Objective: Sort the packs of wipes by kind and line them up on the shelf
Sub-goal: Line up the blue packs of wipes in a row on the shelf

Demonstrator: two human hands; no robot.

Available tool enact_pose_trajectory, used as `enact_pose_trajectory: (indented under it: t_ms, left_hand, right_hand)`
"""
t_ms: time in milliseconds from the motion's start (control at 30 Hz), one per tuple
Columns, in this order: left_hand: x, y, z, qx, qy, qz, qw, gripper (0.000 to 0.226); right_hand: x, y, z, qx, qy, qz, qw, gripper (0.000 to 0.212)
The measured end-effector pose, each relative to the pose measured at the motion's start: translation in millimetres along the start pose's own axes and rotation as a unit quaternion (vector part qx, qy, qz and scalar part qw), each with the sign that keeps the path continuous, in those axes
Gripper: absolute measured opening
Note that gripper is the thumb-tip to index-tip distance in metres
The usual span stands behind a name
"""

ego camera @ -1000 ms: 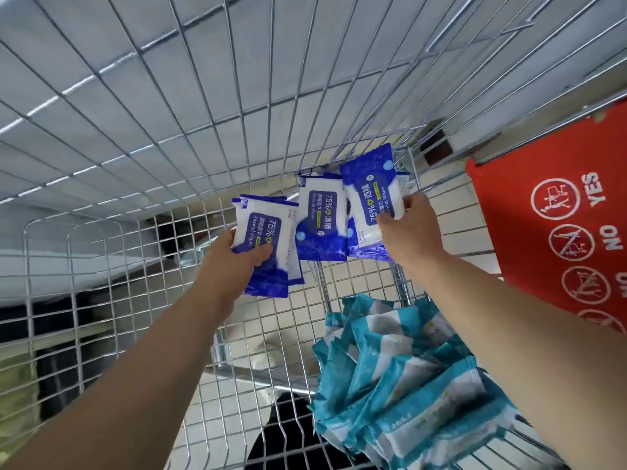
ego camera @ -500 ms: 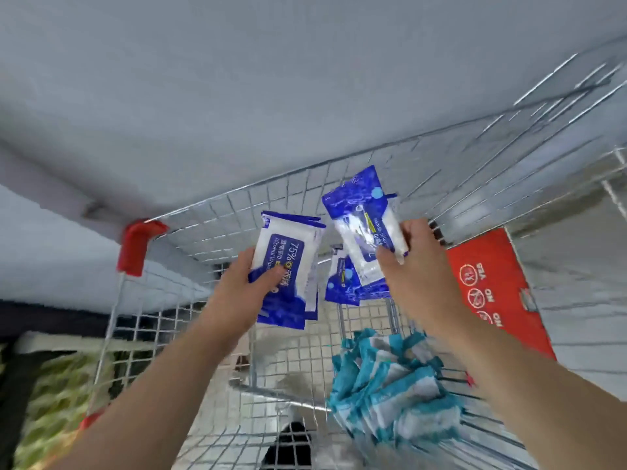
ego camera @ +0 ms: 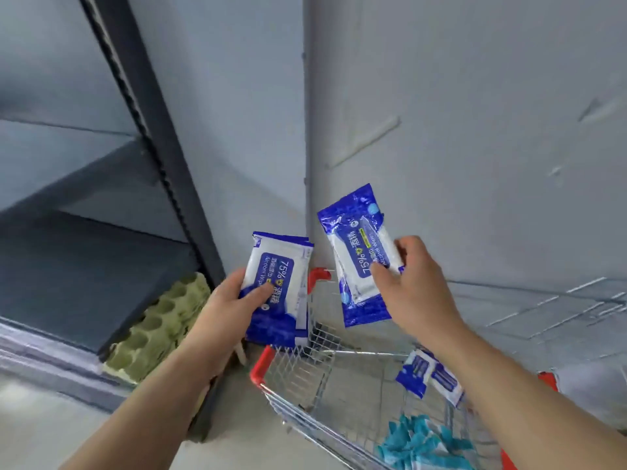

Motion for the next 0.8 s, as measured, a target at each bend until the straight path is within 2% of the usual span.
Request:
enact_pose_trajectory:
  t_ms: [233,433,633,800]
  left_hand:
    - [-69.3,157.1,-53.9,-0.107,-0.090,-0.045,0.989,0.020]
    - [-100.9,327.9,-76.6,-0.195,-0.127,-0.076,0.970,0.018]
    - [-125.8,494.4,-78.1,-0.251,-0.136,-0.049,0.957,0.028]
    - [-142.5,594.8,-54.4,-0.272,-0.143,-0.026,0.951,0.028]
  right_hand:
    - [169.7,-67.2,-7.0,0.054,0.108,0.038,0.992,0.018]
    - [320.6,-176.6,-21.8,0.084,0.181,0.061,0.978,0.020]
    - [451.4,-291.2,-42.9,0.101,0.221,0.078,0.967,0.023]
    - [518.8,-366.2,-29.7,0.118,0.220,0.047,0.967,0.022]
Point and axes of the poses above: each hand's wrist, its own z-axis towards the middle knuckle, its own y-axis out of the back of the hand, x = y × z, the point moved 4 cm from there along z, towards the middle knuckle, and after that the axes turned 1 degree about -z, right-handed, at the moved point
